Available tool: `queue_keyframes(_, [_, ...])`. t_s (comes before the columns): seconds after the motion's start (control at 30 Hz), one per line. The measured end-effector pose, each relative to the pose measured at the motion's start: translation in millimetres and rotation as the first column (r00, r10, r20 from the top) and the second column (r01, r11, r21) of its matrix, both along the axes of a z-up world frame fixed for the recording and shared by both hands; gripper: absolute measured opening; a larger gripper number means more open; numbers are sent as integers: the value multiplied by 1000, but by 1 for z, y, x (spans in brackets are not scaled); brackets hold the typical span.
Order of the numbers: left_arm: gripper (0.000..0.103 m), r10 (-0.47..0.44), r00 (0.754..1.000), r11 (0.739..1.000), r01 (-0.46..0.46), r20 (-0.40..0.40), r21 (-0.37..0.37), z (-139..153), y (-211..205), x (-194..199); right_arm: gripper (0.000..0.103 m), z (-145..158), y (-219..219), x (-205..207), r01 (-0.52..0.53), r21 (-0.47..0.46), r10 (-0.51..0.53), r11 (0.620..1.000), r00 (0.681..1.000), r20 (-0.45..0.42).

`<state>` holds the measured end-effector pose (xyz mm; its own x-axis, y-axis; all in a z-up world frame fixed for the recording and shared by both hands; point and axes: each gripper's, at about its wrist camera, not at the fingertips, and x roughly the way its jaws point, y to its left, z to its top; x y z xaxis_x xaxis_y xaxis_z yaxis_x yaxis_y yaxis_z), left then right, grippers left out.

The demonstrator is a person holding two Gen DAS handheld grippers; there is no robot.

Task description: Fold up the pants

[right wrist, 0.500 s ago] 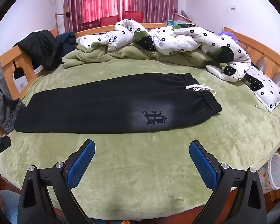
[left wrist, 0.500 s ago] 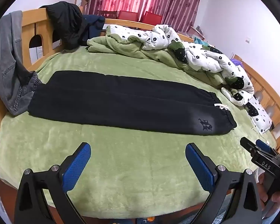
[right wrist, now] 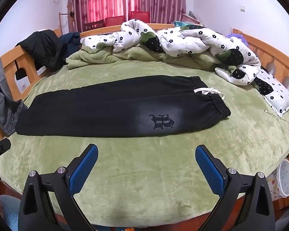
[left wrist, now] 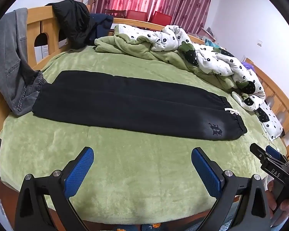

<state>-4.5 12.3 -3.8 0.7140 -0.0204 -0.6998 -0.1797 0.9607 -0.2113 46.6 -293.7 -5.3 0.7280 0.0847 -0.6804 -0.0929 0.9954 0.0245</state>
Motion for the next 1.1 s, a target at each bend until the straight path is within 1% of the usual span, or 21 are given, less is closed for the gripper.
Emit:
queue_keyframes(0.17, [102, 4, 1000, 1000, -4, -7, 14, 0, -1, 0, 100, -3, -1, 1, 0, 8, 0, 1000, 1000, -2])
queue_keyframes(1.1, [102, 18, 1000, 1000, -18, -15, 5, 2, 5, 1, 100, -7, -2, 1, 2, 19, -2, 1000, 1000, -9])
